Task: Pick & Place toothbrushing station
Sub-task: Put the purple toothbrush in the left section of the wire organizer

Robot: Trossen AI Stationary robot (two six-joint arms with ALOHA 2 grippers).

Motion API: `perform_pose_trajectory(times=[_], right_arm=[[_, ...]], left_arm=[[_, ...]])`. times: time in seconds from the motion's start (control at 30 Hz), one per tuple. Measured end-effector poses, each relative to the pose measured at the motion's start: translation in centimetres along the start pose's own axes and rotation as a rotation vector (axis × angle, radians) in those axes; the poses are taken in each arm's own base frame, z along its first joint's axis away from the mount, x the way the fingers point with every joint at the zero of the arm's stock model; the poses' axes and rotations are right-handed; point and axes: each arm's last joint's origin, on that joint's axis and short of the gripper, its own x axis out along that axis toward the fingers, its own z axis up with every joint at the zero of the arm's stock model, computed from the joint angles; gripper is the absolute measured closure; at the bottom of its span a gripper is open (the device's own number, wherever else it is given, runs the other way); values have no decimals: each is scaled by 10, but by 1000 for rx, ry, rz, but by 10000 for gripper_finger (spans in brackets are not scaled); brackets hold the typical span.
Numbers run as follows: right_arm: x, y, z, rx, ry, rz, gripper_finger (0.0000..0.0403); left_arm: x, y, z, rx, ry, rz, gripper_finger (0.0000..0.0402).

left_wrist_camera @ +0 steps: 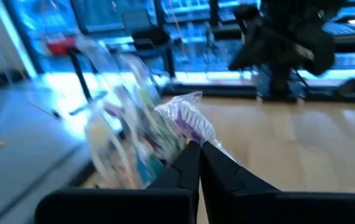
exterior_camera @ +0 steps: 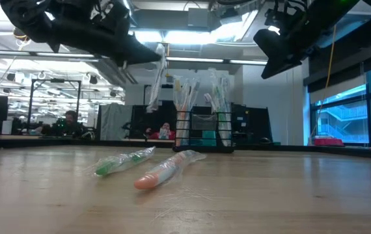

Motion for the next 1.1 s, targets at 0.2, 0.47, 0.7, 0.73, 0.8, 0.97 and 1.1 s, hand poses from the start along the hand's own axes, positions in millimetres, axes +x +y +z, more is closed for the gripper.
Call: perform_pose_trajectory(times=[0.2,0.47,0.7,0.73,0.8,0.97,1.1], right_arm=[[0,0,0,3,-2,1,394],[0,1,1,11,-10,5,394],[0,1,1,10,-12,6,394],[0,1,1,11,-12,7,394],[0,1,1,11,-12,7,394],[0,1,1,11,-12,7,394],[0,1,2,11,-13,7,394]], left_arm=[[0,8,8,69,-86,63,400],[2,28,23,145,-194,163,400],[6,47,48,229,-257,243,400],[7,50,53,238,-270,259,400],[7,57,63,243,-294,287,400],[7,74,84,247,-344,344,400],[6,86,98,243,-378,377,400]])
